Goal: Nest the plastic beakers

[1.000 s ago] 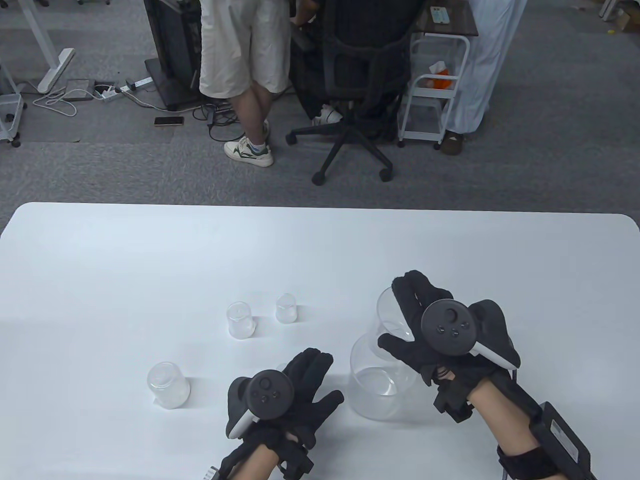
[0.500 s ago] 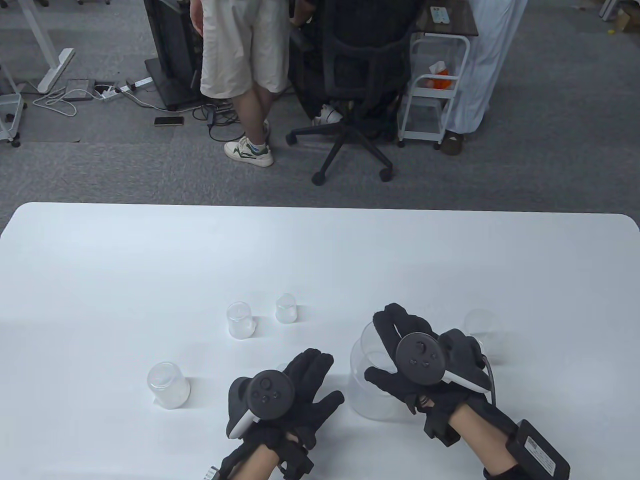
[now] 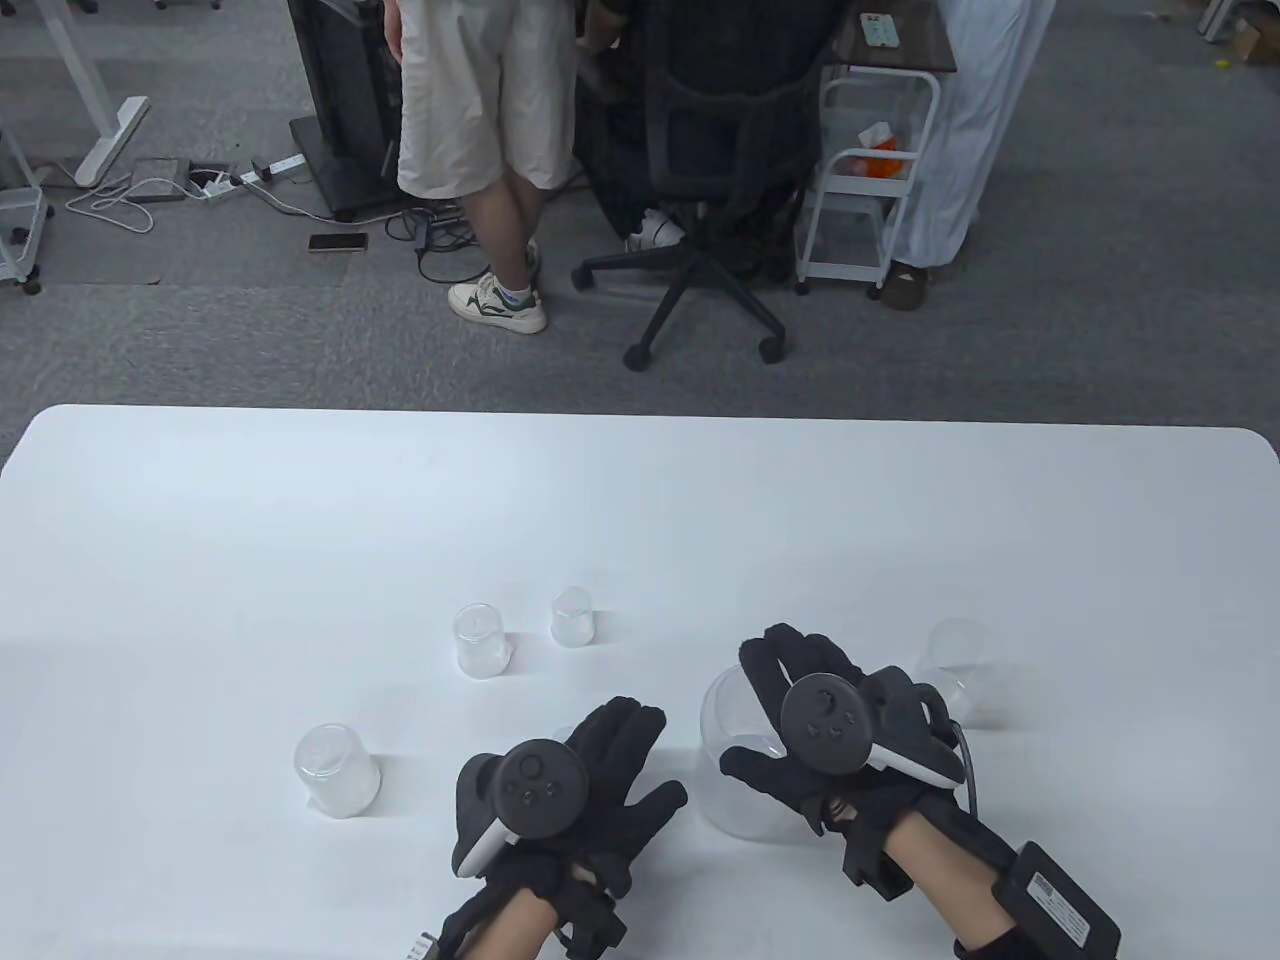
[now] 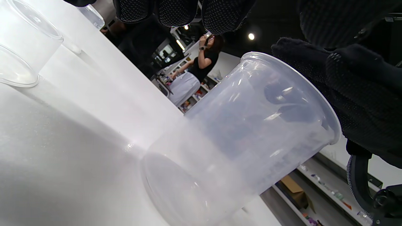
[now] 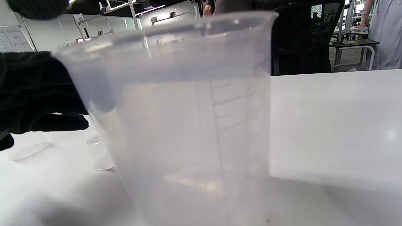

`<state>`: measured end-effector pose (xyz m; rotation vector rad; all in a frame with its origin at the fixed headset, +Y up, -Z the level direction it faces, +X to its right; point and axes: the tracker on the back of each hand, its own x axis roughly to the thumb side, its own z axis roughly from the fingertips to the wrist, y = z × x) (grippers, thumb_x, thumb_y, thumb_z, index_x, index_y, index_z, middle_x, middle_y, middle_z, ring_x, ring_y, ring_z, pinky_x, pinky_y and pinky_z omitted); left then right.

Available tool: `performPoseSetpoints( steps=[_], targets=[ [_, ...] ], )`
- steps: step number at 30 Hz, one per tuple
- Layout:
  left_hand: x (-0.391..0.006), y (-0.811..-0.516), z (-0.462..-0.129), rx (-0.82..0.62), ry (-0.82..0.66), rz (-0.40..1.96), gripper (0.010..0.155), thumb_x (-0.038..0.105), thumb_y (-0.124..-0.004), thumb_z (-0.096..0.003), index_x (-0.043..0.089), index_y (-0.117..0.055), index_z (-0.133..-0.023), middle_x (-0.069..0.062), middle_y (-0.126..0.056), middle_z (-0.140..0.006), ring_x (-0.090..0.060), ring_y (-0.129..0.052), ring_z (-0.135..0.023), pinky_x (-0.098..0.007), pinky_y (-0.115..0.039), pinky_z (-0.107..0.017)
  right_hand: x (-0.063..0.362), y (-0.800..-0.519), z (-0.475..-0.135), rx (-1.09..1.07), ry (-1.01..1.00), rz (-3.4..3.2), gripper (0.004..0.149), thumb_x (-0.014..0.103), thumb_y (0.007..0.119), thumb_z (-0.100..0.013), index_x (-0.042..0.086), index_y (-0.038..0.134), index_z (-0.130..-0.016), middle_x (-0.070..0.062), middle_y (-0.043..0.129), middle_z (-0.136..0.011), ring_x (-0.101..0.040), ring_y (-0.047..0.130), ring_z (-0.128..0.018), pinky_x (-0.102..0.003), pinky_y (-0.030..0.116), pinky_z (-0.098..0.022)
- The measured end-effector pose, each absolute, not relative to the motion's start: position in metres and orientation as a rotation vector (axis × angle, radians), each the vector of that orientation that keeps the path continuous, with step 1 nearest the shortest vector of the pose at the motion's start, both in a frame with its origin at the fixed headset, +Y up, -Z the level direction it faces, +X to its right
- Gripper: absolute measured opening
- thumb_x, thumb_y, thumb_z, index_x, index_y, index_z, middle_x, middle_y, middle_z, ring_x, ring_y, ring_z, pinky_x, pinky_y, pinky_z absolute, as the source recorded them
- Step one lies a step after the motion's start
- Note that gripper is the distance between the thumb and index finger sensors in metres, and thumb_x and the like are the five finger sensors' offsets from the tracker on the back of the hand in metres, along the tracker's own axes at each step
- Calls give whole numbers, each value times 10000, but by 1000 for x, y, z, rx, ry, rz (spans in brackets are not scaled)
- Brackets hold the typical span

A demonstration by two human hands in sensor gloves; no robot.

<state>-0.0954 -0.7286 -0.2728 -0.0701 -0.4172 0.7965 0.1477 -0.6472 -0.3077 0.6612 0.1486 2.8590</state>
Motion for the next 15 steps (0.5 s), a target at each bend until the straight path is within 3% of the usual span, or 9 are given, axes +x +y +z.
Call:
performPoseSetpoints(
  steps=[9,15],
  targets=[
    [-96,-729,-273,-68,-416,797,787,651,-651,-425,207,-496,-1057,-175,-422,-1132,-531,-469,-1042,-711,-471,-686,193,-626,-330,306,-83,2860,861,645,694,-443,152,348,-1059,-176,283,-1178,-507,359,-1061,-692,427,-700],
    [-96,-728,-273,-66,-417,797,789,651,-651,-425,206,-495,-1057,-177,-422,-1132,-531,-468,-1043,-712,-470,-686,234,-628,-350,71,-153,2865,839,629,700,-446,158,371,-1057,-164,301,-1180,-491,364,-1068,-693,425,-704]
  ],
)
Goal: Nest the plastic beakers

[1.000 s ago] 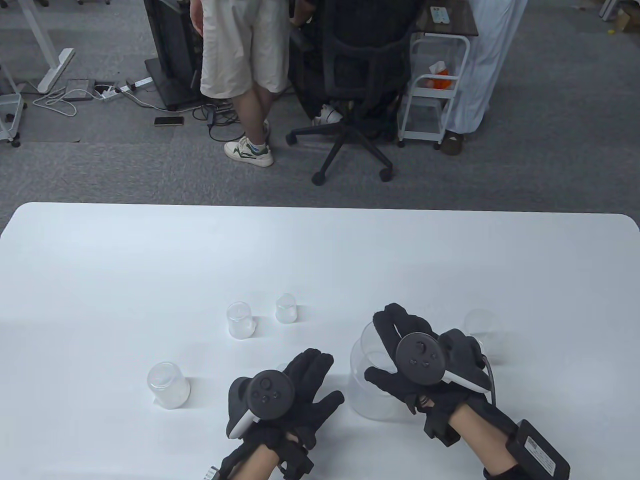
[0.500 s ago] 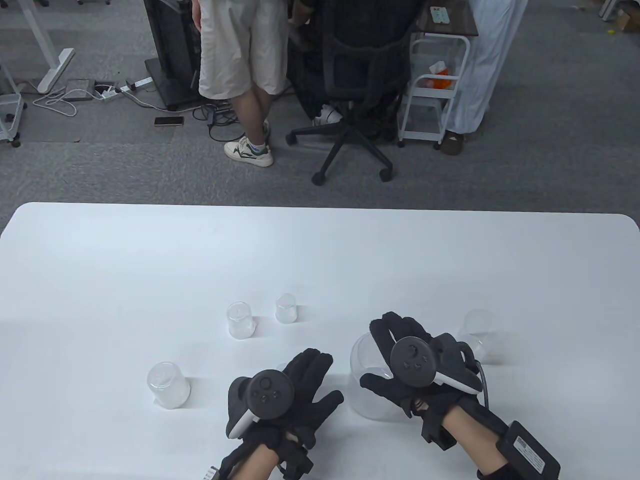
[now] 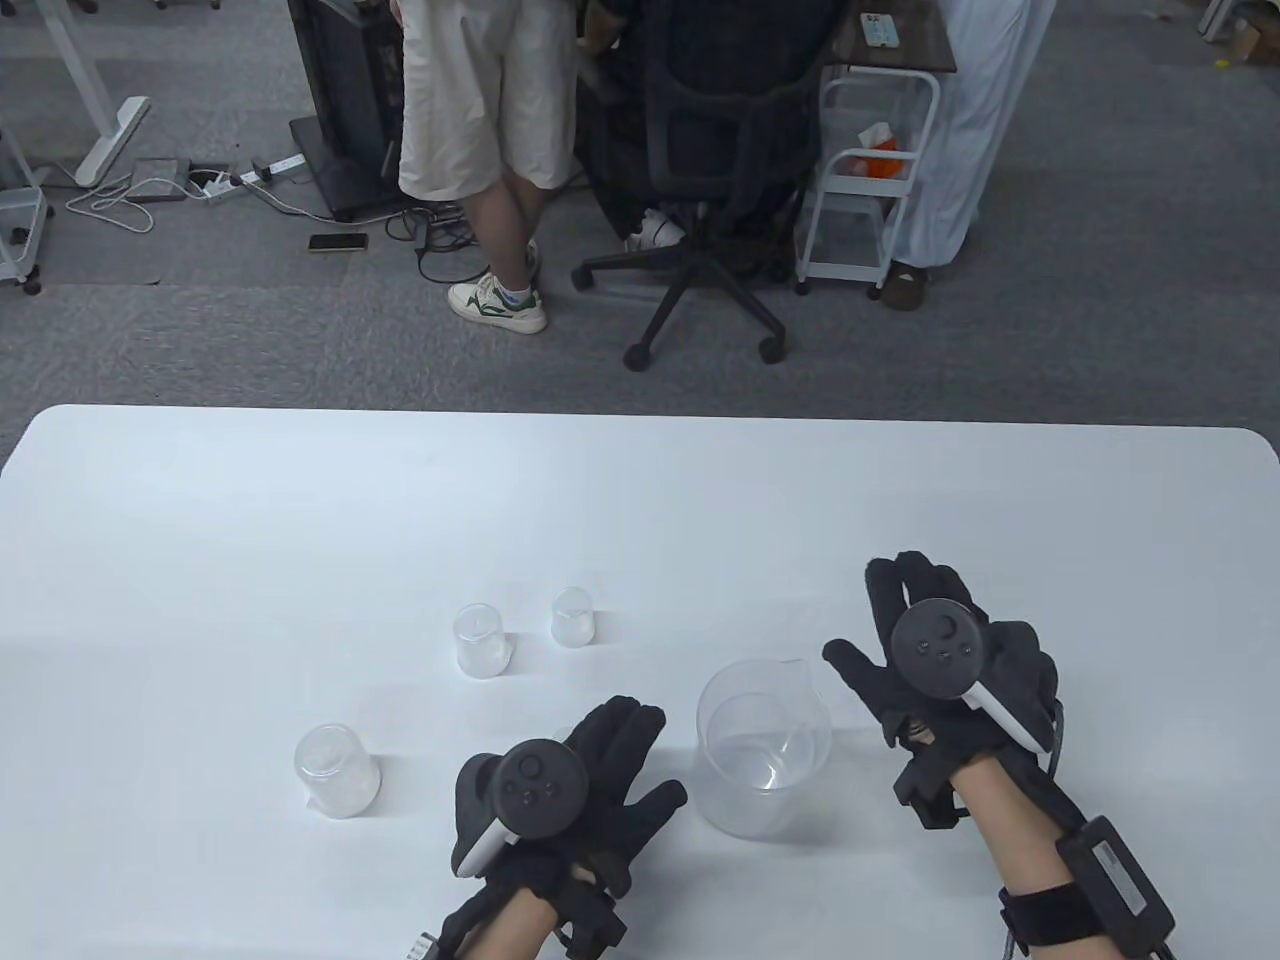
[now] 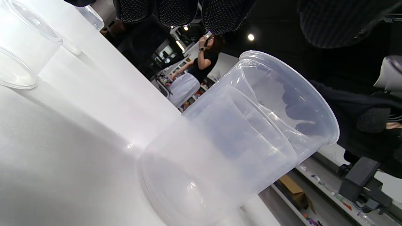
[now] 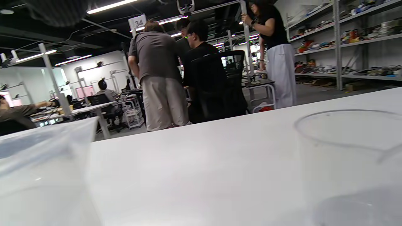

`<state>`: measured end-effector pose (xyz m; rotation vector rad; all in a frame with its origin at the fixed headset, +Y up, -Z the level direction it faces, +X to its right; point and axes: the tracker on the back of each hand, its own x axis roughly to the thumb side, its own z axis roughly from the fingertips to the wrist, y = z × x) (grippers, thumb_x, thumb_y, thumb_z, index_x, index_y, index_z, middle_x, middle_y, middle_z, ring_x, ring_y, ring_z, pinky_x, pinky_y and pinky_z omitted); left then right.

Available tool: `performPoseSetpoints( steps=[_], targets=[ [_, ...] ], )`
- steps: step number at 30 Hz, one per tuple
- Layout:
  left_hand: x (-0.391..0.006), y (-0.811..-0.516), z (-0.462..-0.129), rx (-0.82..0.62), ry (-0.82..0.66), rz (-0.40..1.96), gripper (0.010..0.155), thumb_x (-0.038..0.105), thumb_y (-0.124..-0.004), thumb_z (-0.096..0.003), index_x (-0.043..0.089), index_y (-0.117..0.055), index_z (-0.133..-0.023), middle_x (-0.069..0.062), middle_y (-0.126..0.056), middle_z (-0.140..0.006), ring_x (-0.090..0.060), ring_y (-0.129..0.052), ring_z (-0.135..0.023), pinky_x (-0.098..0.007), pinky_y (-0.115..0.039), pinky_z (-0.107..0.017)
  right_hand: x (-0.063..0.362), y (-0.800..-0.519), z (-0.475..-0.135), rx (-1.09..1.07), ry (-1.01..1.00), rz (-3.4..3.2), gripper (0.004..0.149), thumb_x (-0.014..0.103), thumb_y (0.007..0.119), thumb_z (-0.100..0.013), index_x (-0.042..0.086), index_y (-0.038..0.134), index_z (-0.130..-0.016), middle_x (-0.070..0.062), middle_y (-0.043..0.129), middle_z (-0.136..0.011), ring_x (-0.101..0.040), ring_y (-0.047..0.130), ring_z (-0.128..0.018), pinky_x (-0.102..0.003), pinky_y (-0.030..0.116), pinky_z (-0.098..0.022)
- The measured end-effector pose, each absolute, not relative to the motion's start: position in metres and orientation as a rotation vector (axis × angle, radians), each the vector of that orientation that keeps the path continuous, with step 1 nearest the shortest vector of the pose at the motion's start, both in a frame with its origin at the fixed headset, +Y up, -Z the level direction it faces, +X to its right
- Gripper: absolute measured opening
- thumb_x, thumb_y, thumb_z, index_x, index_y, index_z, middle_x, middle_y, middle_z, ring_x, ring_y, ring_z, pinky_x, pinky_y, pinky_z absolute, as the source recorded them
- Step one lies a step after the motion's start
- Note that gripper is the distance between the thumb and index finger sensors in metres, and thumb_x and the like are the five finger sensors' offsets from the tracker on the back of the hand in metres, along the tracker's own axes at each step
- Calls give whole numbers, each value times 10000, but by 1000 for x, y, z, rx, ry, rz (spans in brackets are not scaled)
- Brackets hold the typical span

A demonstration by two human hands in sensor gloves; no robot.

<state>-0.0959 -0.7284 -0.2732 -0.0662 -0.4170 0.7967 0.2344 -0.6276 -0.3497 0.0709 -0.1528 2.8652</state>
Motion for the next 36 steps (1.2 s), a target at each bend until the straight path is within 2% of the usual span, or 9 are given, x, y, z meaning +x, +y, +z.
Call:
performPoseSetpoints(
  steps=[10,16,21,26,30,36],
  targets=[
    [-96,-729,-273,-68,-417,792,789,650,-652,-425,205,-495,-1058,-178,-423,-1132,-532,-469,-1042,-711,-470,-686,284,-671,-375,-225,-46,2873,831,623,698,-448,158,370,-1054,-166,295,-1177,-487,358,-1067,-691,428,-701],
    [-96,-729,-273,-70,-415,790,788,650,-652,-426,204,-496,-1057,-178,-422,-1132,-532,-469,-1042,-711,-469,-687,299,-704,-382,-322,12,2845,832,625,695,-446,159,367,-1052,-166,281,-1175,-486,356,-1064,-687,436,-698],
    [-96,-729,-273,-73,-415,787,788,649,-652,-426,204,-495,-1058,-178,-422,-1132,-532,-469,-1042,-711,-467,-688,300,-720,-387,-351,81,2843,845,638,682,-445,174,327,-1056,-148,222,-1179,-480,321,-1073,-685,436,-699],
    [-96,-729,-273,-70,-414,788,788,649,-652,-426,204,-496,-1057,-178,-421,-1132,-533,-469,-1041,-711,-465,-687,297,-727,-389,-372,117,2896,823,613,664,-462,188,283,-1055,-151,150,-1169,-476,289,-1068,-679,430,-700],
    [-96,-729,-273,-71,-414,788,788,649,-651,-427,203,-495,-1058,-177,-422,-1132,-531,-468,-1042,-710,-464,-689,294,-729,-390,-385,127,2944,746,531,642,-494,204,266,-1049,-155,179,-1164,-468,329,-1053,-646,472,-694],
    [-96,-729,-273,-72,-418,788,788,649,-652,-426,204,-495,-1057,-178,-422,-1132,-531,-468,-1043,-710,-464,-689,294,-730,-391,-368,51,2955,730,517,648,-489,187,311,-1047,-171,258,-1156,-479,419,-1020,-606,530,-677]
  ],
)
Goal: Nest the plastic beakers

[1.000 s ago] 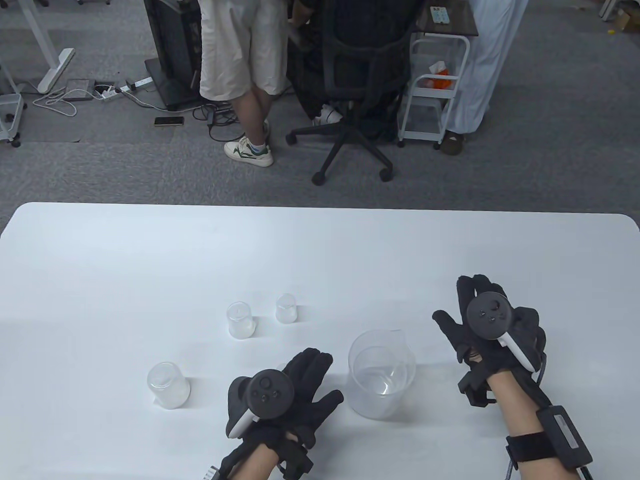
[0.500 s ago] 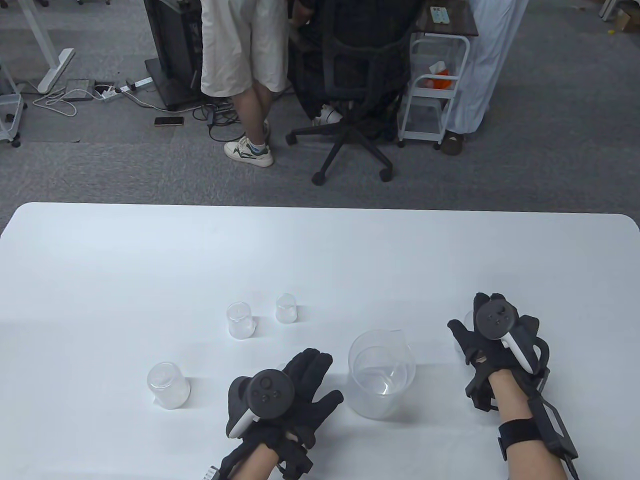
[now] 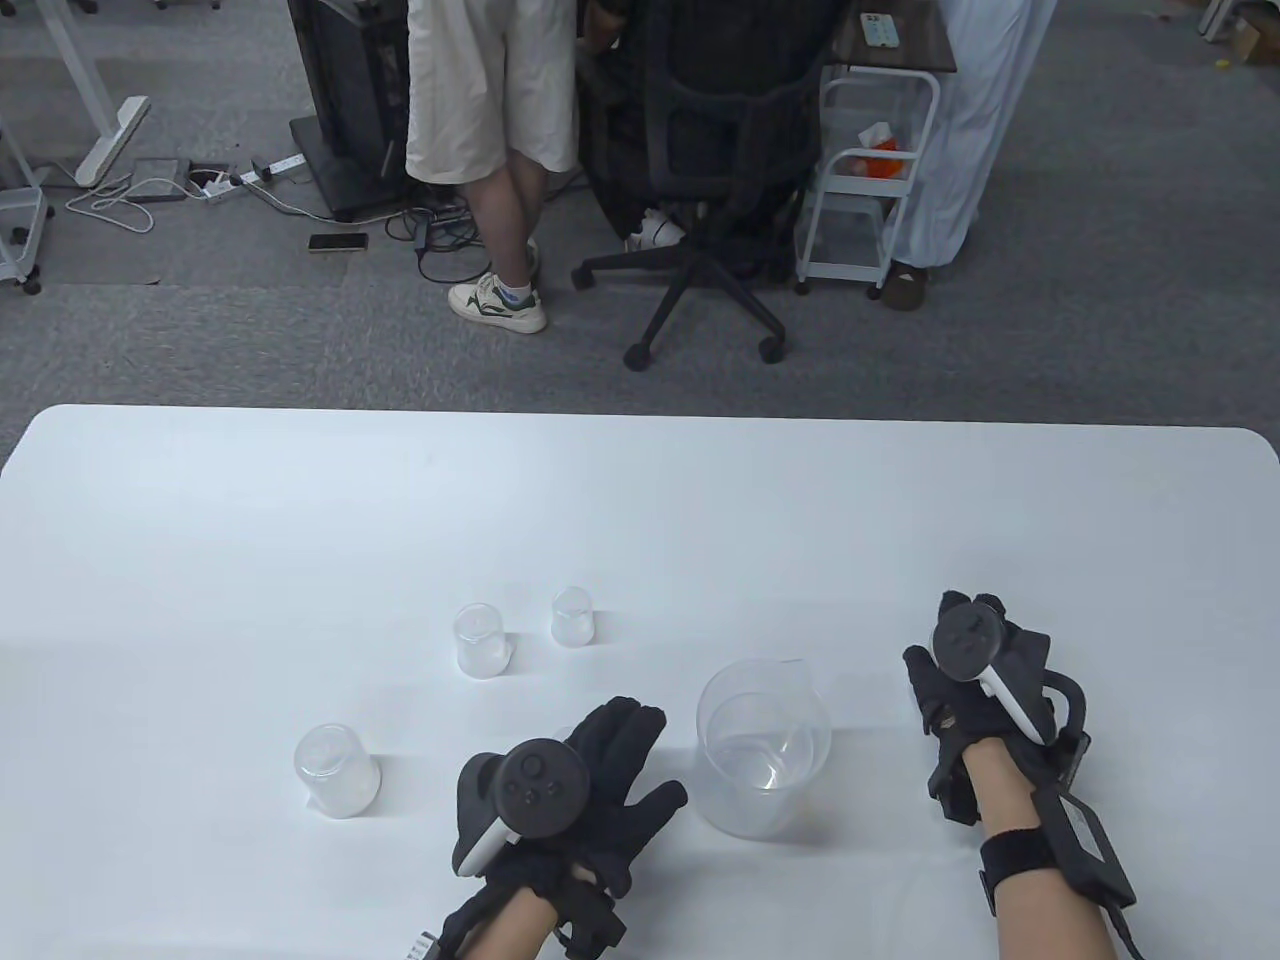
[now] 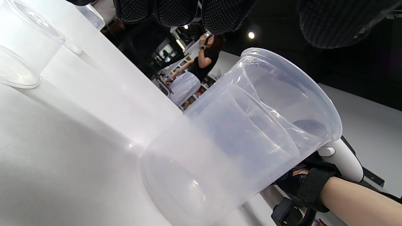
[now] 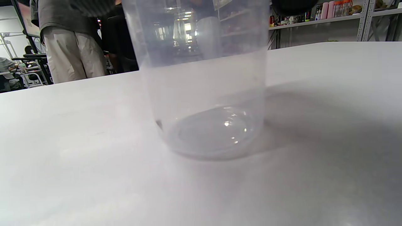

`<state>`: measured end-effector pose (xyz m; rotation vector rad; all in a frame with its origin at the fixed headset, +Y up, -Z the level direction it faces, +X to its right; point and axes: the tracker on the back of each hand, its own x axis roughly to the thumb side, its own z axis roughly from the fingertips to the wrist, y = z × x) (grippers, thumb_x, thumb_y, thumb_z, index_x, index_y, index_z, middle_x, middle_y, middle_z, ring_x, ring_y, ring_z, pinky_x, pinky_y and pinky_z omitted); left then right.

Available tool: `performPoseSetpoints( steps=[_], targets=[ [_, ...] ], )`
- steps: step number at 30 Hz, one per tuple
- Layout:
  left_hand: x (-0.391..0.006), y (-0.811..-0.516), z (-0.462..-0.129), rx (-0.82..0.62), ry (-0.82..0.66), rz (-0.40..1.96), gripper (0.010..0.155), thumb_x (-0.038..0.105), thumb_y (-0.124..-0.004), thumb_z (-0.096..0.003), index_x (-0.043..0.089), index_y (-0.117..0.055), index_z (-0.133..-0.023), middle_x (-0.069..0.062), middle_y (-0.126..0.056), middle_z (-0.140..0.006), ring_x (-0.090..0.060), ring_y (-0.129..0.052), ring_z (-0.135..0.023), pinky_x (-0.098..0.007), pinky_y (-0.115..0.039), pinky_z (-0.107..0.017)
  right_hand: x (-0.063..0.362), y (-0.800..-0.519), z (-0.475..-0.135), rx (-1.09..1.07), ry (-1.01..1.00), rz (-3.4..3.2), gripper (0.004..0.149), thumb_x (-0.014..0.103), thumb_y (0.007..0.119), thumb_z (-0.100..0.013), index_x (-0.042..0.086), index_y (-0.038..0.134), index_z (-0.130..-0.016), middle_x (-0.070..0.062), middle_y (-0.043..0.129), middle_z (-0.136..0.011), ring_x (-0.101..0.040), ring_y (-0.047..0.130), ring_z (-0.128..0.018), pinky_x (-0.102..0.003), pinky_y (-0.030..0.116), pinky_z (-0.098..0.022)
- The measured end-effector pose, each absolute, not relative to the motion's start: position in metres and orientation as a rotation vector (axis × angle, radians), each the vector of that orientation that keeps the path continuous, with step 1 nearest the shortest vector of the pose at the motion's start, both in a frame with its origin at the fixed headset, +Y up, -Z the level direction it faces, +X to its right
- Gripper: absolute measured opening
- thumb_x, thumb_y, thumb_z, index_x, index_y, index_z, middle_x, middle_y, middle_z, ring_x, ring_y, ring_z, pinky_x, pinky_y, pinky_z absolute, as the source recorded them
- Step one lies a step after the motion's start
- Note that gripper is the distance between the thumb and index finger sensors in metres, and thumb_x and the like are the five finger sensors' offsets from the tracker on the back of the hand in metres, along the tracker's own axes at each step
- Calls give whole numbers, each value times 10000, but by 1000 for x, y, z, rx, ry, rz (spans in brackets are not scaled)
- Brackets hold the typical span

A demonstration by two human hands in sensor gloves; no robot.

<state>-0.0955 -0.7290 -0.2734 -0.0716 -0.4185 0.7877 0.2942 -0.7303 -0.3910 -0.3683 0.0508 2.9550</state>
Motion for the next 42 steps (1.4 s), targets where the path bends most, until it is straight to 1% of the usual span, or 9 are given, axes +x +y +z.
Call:
performPoseSetpoints(
  steps=[4,7,12,19,25,30,37,42],
  targets=[
    [-95,-729,-274,-74,-420,788,788,648,-652,-426,203,-495,-1058,-176,-422,-1132,-530,-469,-1043,-710,-463,-689,296,-726,-389,-357,46,2950,728,518,650,-489,180,324,-1046,-175,277,-1155,-479,443,-1014,-603,537,-673],
    [-95,-729,-273,-74,-421,787,786,648,-652,-427,204,-496,-1057,-178,-422,-1132,-531,-468,-1042,-710,-464,-689,297,-717,-387,-348,33,2949,724,516,654,-491,179,335,-1047,-175,286,-1155,-479,449,-1012,-603,537,-674],
    [-94,-729,-273,-73,-423,787,786,647,-652,-427,204,-496,-1057,-179,-423,-1132,-531,-469,-1042,-710,-464,-689,296,-693,-382,-296,-6,2913,721,510,669,-493,175,355,-1049,-180,302,-1155,-481,453,-1010,-605,536,-674],
    [-94,-729,-273,-76,-425,785,785,647,-651,-427,204,-498,-1057,-179,-421,-1132,-532,-469,-1042,-711,-463,-689,285,-650,-370,-163,-120,2886,717,507,675,-494,175,367,-1051,-183,313,-1157,-483,457,-1010,-610,533,-675],
    [-94,-729,-273,-78,-425,782,783,646,-651,-428,202,-500,-1056,-177,-423,-1132,-532,-468,-1041,-710,-463,-689,261,-613,-354,20,-192,2891,718,506,676,-500,165,371,-1053,-191,320,-1156,-489,464,-1007,-616,531,-672],
    [-93,-729,-273,-79,-424,781,783,646,-651,-427,202,-501,-1055,-179,-423,-1131,-532,-471,-1041,-710,-464,-689,235,-592,-338,189,-234,2891,719,510,672,-503,159,373,-1054,-196,328,-1157,-492,472,-1005,-620,531,-672],
    [-93,-730,-273,-82,-424,779,784,645,-652,-427,202,-501,-1056,-178,-424,-1131,-533,-470,-1040,-710,-464,-688,194,-575,-314,418,-279,2854,716,512,671,-506,158,378,-1056,-199,338,-1157,-494,478,-1004,-624,529,-672],
    [-93,-730,-273,-80,-422,780,783,645,-651,-428,201,-502,-1055,-177,-424,-1131,-532,-468,-1042,-710,-463,-688,171,-573,-302,544,-276,2820,718,515,671,-506,157,380,-1056,-198,346,-1158,-495,489,-1003,-623,532,-672]
  ],
)
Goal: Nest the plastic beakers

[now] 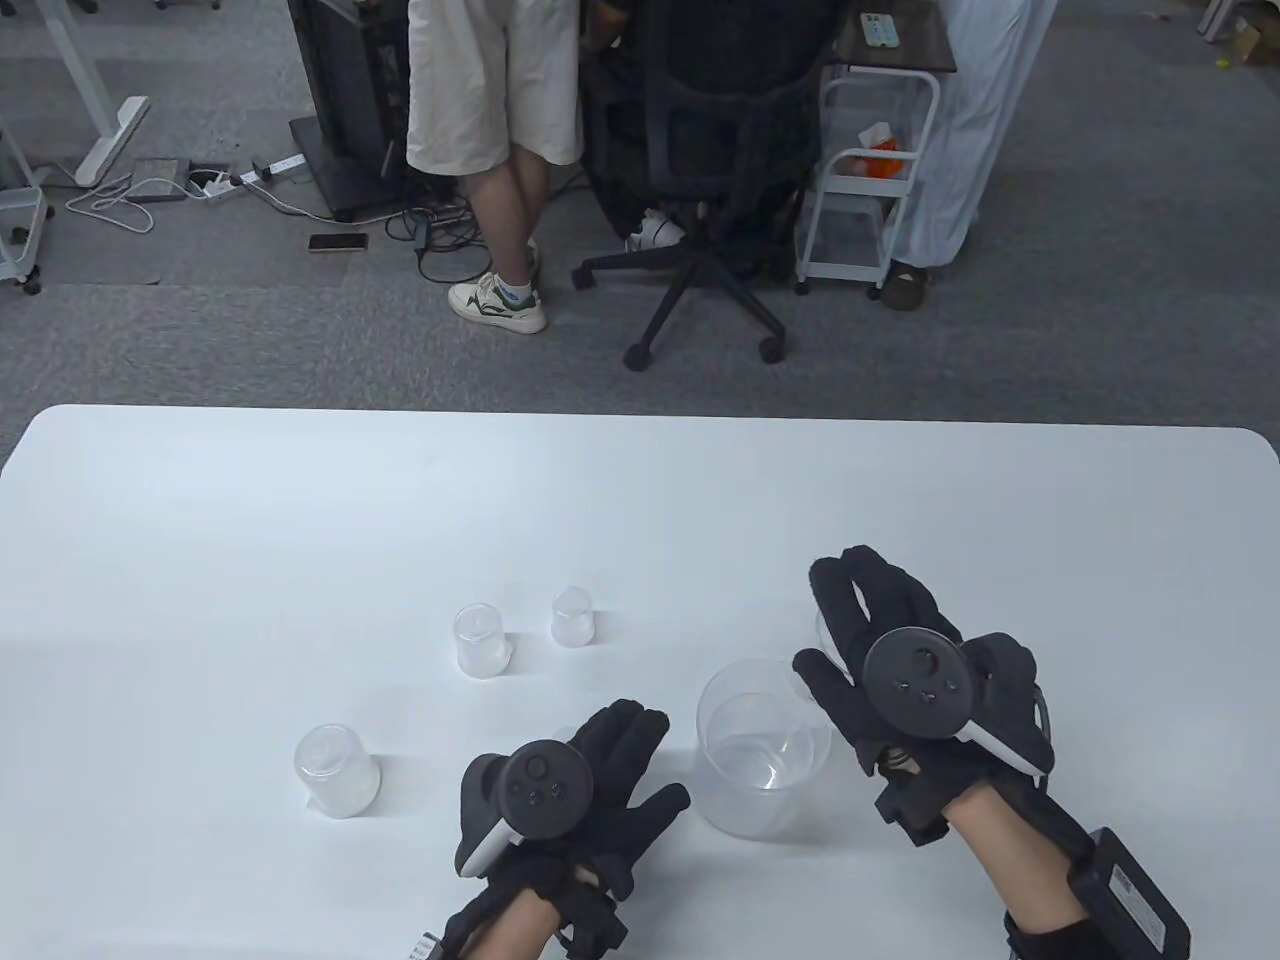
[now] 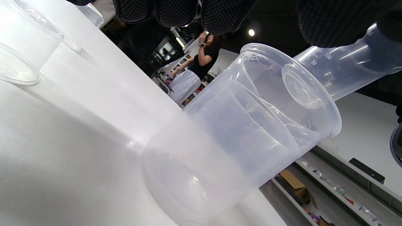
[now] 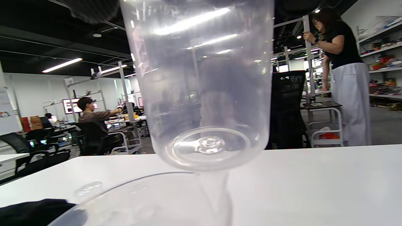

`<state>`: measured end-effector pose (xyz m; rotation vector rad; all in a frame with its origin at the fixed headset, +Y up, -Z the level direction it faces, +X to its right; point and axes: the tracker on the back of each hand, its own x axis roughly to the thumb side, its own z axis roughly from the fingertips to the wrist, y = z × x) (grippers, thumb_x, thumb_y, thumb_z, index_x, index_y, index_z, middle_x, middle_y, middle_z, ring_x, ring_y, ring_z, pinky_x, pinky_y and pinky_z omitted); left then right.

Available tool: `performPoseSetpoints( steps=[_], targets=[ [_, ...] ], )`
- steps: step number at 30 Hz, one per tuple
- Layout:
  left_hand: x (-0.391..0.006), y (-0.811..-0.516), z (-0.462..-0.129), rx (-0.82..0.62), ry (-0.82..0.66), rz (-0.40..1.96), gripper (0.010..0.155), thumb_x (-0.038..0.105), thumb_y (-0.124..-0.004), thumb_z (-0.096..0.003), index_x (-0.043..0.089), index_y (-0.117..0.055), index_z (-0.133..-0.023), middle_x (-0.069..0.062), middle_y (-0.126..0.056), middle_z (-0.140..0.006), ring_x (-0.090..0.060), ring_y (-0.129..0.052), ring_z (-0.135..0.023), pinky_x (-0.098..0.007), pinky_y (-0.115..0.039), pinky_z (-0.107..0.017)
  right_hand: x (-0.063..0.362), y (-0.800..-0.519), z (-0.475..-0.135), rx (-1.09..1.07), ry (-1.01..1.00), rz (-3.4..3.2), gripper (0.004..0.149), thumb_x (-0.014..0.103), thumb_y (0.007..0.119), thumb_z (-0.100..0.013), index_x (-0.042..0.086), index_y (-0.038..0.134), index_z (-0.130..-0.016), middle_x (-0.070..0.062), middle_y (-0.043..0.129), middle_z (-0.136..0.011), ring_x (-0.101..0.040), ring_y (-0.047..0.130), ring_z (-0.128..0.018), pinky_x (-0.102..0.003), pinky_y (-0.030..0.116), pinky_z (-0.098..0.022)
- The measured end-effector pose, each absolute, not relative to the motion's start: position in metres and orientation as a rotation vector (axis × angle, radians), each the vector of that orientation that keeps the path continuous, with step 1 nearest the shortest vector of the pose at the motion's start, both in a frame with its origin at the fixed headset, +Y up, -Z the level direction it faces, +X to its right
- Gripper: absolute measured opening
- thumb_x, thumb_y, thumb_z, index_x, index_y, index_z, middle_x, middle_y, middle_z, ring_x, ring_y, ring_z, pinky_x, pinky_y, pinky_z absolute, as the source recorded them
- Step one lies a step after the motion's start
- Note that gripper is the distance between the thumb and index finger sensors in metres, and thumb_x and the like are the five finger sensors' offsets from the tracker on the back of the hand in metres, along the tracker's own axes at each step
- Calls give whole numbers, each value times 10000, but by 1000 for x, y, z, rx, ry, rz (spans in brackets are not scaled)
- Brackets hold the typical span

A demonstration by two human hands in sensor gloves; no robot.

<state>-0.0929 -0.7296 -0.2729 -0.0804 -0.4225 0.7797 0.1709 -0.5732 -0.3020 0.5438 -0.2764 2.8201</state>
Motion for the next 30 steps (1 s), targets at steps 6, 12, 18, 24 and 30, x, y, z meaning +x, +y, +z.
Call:
performPoseSetpoints(
  steps=[6,12,18,24,30],
  targets=[
    [-93,-730,-273,-81,-422,778,783,643,-652,-428,201,-502,-1056,-179,-424,-1131,-532,-470,-1041,-710,-463,-689,151,-584,-295,638,-230,2810,719,517,669,-506,157,379,-1056,-199,345,-1158,-494,488,-1004,-624,531,-672],
    [-93,-730,-273,-83,-421,778,782,644,-651,-429,201,-502,-1056,-179,-425,-1131,-532,-470,-1041,-711,-464,-688,139,-606,-294,684,-164,2818,720,520,667,-504,158,378,-1055,-197,345,-1158,-492,485,-1006,-629,526,-671],
    [-93,-730,-273,-85,-419,776,782,644,-651,-427,201,-504,-1055,-177,-424,-1131,-533,-470,-1041,-710,-463,-689,134,-630,-296,704,-123,2845,720,521,665,-503,158,378,-1054,-197,347,-1157,-492,481,-1006,-634,520,-670],
    [-93,-731,-273,-91,-417,772,781,643,-652,-428,201,-503,-1055,-178,-424,-1131,-531,-470,-1041,-710,-463,-689,132,-646,-297,709,-90,2849,721,526,662,-500,158,380,-1053,-197,351,-1156,-492,483,-1004,-639,514,-670],
    [-95,-729,-273,-76,-405,749,782,644,-652,-427,203,-502,-1055,-177,-423,-1132,-530,-468,-1042,-710,-464,-689,133,-657,-297,702,-68,2855,734,542,660,-496,154,379,-1053,-198,350,-1155,-493,465,-1014,-657,491,-675]
  ],
)
